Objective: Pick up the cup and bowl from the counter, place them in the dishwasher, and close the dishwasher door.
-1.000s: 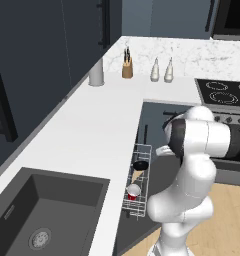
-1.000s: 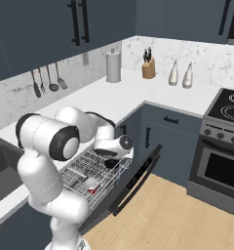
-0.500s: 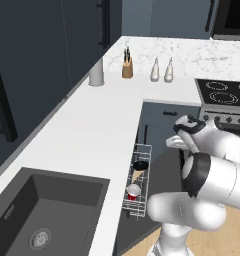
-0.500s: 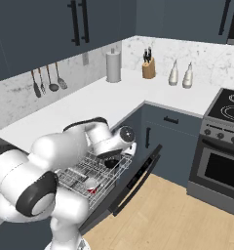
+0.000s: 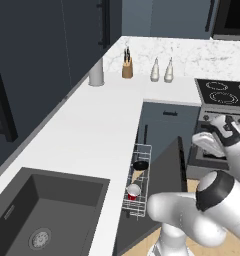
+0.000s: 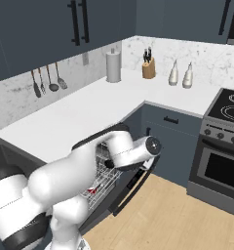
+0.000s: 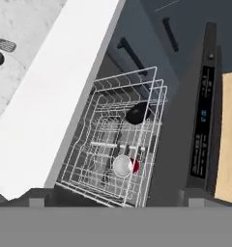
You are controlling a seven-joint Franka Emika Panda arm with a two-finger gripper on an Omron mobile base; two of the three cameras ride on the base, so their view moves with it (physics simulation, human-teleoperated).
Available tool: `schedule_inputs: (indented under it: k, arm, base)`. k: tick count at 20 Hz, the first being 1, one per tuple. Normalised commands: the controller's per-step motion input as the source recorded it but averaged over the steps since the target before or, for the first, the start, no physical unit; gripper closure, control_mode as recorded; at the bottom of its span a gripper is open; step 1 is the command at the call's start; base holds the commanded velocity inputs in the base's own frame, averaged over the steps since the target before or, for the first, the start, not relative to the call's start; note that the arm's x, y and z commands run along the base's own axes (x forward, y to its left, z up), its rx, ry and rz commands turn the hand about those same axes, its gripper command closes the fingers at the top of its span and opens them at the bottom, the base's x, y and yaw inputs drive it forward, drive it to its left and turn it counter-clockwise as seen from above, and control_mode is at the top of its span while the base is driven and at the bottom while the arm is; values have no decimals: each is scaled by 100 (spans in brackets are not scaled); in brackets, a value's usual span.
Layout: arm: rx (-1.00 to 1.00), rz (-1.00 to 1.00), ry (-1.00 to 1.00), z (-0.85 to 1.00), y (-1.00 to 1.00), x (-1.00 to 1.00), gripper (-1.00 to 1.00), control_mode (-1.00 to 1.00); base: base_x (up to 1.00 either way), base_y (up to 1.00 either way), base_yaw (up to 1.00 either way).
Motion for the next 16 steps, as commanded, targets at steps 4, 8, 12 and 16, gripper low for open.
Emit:
schedule_inputs:
  k: [4, 8, 12, 16]
  arm:
    - [37, -9, 0, -28, -72, -51, -100, -100]
    - [55, -1, -7, -58, -28, -19, -100, -100]
    - [52, 6, -3, -70, -5, 1, -100, -100]
    - [41, 9, 1, -41, -26, 0, -100, -100]
  base:
    - [0, 0, 0]
    - [0, 0, 0]
    - [0, 0, 0]
    - [0, 0, 0]
